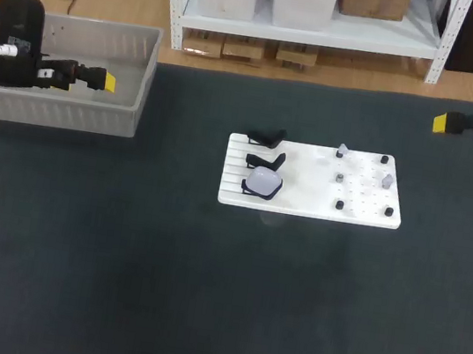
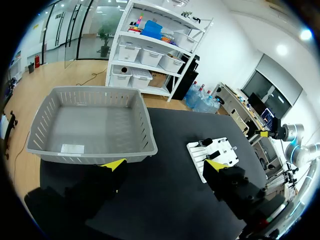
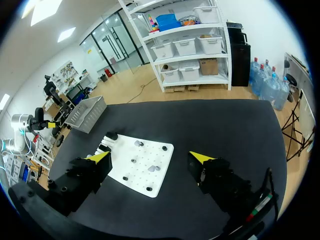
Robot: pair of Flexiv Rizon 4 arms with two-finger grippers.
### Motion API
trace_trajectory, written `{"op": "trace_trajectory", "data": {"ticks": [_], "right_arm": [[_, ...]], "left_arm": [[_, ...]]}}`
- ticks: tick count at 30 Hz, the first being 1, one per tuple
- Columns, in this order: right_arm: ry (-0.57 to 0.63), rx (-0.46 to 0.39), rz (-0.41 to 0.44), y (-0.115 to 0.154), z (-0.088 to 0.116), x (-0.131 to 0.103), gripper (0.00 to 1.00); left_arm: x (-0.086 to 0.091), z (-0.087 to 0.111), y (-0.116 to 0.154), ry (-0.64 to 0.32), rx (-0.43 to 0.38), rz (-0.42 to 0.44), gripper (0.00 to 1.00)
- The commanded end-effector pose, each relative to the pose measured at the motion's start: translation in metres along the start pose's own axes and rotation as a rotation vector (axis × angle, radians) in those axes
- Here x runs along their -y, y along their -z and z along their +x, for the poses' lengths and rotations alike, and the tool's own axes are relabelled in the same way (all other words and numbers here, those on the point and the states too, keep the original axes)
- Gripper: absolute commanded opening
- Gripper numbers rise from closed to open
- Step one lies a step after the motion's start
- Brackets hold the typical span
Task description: Pick up each earbud case from the left stands, insert the matching earbuds, close the lid, and place the case in the box.
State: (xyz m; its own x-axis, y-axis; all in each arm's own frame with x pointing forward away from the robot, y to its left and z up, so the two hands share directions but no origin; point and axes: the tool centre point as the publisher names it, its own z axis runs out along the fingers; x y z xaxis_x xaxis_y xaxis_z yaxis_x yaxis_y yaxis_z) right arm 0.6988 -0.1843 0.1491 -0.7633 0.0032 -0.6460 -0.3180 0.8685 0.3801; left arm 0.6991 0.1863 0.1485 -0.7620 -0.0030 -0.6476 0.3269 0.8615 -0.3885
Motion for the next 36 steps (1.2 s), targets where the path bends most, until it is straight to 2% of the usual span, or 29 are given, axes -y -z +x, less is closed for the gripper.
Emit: {"op": "trace_trajectory", "data": {"ticks": [1,8,13,15,25,30,36], "right_arm": [[0.000,-0.001,-0.001,0.000,0.000,0.000,1.00],[0.000,-0.001,-0.001,0.000,0.000,0.000,1.00],[0.000,-0.001,-0.001,0.000,0.000,0.000,1.00],[0.000,-0.001,-0.001,0.000,0.000,0.000,1.00],[0.000,-0.001,-0.001,0.000,0.000,0.000,1.00],[0.000,-0.001,-0.001,0.000,0.000,0.000,1.00],[0.000,-0.001,-0.001,0.000,0.000,0.000,1.00]], "left_arm": [[0.001,-0.001,0.000,0.001,-0.005,-0.007,1.00],[0.003,-0.002,0.001,-0.014,0.001,0.009,1.00],[0.015,-0.008,0.006,-0.116,0.034,0.145,1.00],[0.020,-0.012,0.006,-0.145,0.039,0.229,1.00],[0.050,-0.022,0.004,-0.444,0.066,0.480,1.00],[0.065,-0.032,0.002,-0.620,0.076,0.528,1.00],[0.072,-0.027,-0.008,-0.813,0.030,0.563,1.00]]}}
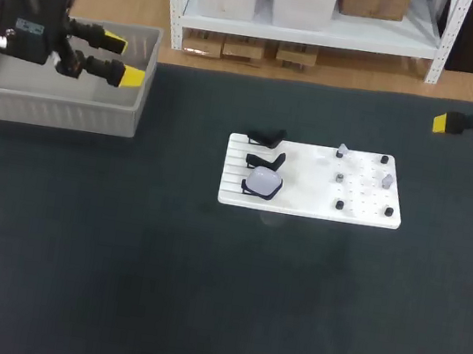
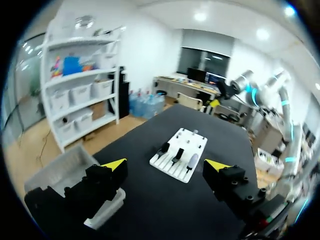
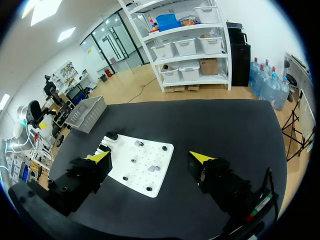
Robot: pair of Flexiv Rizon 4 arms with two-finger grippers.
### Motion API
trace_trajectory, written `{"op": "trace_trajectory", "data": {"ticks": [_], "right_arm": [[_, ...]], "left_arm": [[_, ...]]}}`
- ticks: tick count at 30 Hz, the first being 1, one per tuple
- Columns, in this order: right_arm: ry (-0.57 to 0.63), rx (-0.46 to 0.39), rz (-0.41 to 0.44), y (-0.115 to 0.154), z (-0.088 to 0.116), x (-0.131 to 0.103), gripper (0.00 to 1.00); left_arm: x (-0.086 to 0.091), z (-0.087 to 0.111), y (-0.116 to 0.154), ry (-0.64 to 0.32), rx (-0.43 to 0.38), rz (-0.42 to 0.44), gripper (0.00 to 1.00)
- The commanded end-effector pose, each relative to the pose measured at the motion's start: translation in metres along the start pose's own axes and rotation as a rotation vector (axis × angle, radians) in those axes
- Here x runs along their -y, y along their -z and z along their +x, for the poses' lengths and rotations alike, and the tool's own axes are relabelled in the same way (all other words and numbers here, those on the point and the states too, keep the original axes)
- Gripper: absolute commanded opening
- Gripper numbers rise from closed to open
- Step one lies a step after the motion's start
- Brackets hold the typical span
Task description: Pick up each earbud case from the left stands, insert the matching earbuds, close the lid, and place the case in the box.
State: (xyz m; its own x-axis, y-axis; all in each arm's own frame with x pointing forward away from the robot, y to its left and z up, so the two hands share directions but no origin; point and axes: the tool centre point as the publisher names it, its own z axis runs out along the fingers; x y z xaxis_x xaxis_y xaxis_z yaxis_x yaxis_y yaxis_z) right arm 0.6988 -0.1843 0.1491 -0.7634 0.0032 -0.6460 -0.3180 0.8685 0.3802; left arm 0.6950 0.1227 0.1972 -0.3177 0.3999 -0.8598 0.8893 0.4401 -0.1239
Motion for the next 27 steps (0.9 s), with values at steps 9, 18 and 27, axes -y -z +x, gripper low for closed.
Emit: {"op": "trace_trajectory", "data": {"ticks": [9,18,27], "right_arm": [[0.000,-0.001,-0.001,0.000,0.000,0.000,1.00],[0.000,-0.001,-0.001,0.000,0.000,0.000,1.00],[0.000,-0.001,-0.001,0.000,0.000,0.000,1.00]], "left_arm": [[-0.002,0.020,-0.041,-0.287,-0.091,0.238,1.00],[0.012,0.043,-0.078,-0.320,-0.150,0.336,1.00],[0.037,0.068,-0.115,-0.344,-0.167,0.402,1.00]]}}
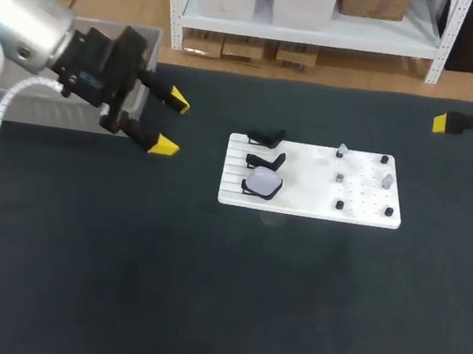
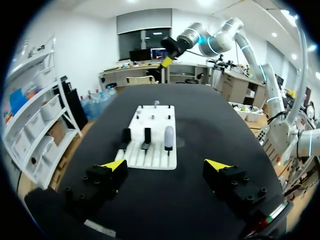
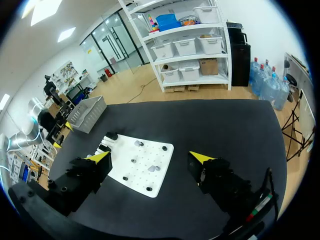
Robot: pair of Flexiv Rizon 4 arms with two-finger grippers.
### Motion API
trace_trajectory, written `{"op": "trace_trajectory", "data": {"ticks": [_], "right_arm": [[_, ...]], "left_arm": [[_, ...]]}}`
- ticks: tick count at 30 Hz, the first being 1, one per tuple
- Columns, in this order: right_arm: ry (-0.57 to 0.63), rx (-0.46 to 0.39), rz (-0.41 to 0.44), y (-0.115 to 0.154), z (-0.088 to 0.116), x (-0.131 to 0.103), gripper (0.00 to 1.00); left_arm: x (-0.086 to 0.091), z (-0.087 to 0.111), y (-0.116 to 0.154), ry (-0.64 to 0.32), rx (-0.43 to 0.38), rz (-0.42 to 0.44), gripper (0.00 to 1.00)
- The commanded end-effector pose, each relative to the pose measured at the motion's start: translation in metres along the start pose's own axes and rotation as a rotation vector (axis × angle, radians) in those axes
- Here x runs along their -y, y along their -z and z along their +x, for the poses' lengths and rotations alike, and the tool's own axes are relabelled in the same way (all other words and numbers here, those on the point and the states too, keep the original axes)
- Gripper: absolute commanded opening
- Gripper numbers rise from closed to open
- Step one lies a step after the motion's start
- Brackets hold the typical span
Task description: Pick up each earbud case from the left stands, insert the matching earbuds, close the lid, and place the case in the box.
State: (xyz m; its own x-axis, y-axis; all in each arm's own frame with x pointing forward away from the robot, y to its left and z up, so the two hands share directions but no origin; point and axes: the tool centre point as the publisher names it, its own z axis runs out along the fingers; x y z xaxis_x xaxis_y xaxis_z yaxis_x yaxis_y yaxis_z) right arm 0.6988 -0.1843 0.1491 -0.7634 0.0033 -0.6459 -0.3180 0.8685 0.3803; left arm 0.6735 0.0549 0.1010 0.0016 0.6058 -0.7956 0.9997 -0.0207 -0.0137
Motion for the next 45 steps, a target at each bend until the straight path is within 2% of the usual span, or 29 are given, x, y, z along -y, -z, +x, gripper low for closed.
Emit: {"op": "trace_trajectory", "data": {"ticks": [1,15,31,45], "right_arm": [[0.000,-0.001,-0.001,0.000,0.000,0.000,1.00],[0.000,-0.001,-0.001,0.000,0.000,0.000,1.00],[0.000,-0.001,-0.001,0.000,0.000,0.000,1.00],[0.000,-0.001,-0.001,0.000,0.000,0.000,1.00]], "left_arm": [[-0.004,0.004,-0.024,0.011,0.006,0.074,1.00],[0.008,0.008,-0.067,-0.008,0.022,0.141,1.00],[0.020,0.003,-0.107,0.062,0.100,0.096,1.00],[0.003,-0.004,-0.128,0.044,0.136,0.054,0.76]]}}
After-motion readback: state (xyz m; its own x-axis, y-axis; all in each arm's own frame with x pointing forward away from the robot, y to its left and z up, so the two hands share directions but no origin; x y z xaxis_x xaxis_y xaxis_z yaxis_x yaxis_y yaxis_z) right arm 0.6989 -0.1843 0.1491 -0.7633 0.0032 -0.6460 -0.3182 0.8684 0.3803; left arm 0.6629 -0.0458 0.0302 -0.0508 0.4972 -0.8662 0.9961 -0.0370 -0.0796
